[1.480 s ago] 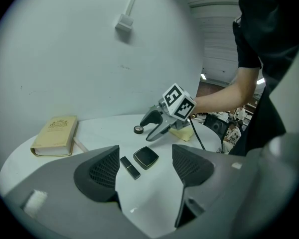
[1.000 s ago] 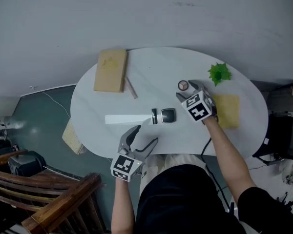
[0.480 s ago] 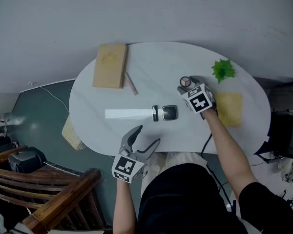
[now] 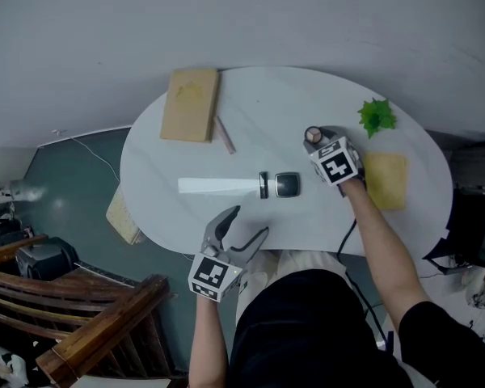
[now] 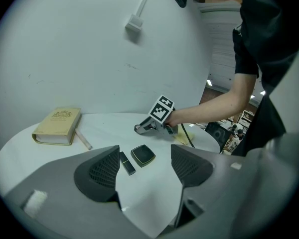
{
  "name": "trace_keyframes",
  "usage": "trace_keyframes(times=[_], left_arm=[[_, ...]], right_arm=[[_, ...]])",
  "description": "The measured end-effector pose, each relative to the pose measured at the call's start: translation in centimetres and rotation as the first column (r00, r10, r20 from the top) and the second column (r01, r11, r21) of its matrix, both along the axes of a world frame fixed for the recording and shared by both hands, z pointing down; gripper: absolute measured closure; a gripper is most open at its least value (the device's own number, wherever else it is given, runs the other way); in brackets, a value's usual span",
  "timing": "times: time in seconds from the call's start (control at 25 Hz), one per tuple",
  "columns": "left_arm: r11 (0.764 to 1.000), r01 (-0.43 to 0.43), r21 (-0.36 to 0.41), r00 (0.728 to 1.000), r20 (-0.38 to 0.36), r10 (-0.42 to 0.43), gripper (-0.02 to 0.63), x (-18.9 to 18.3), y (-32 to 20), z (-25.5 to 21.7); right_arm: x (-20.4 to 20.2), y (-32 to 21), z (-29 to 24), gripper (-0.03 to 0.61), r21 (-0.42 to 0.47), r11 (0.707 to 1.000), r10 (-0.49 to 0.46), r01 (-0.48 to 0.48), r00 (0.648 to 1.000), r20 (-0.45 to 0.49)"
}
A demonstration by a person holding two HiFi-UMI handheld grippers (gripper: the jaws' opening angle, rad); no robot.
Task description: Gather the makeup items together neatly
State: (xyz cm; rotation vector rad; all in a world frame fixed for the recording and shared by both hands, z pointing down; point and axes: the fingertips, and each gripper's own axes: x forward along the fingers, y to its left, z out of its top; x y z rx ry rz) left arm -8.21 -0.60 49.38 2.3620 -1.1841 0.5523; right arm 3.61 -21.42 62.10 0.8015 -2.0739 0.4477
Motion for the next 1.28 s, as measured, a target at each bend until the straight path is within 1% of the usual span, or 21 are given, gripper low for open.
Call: trace_keyframes(times=[0.32, 0.52, 0.76, 0.96, 1.28], left_arm=[[1.000, 0.004, 0.023, 1.000, -0.002, -0.004, 0.305, -0.3, -0.1, -0.5], [0.999, 0.004, 0.045, 1.000, -0.016, -0.004, 0.304, 0.1, -0.3, -1.0], [0.998, -0.008, 0.069, 1.000, -0.016, 0.009, 0.304, 0.7, -0.4, -1.4], [0.997, -0.017, 0.082, 1.000, -0.020, 0.019, 0.304, 0.9, -0.3, -1.5], [0.995, -0.007, 0.101, 1.000, -0.025, 0.010, 0.304, 0.8, -0.1, -2.0]], right_arm=[[0.2, 1.4, -1.1, 0.359, 0.010, 1.000, -0.013, 0.013, 1.000, 0.010], [0.2, 3.9, -1.9, 0.359, 0.021, 0.998, -0.063, 0.063, 0.998, 0.003], [0.2, 7.0, -2.2, 0.359, 0.021, 0.995, -0.098, 0.098, 0.995, 0.007], [0.5, 9.2, -2.0, 0.359, 0.016, 0.995, -0.099, 0.099, 0.995, 0.009], [0.5, 11.9, -1.4, 0.357, 0.020, 0.994, -0.111, 0.111, 0.994, 0.008]])
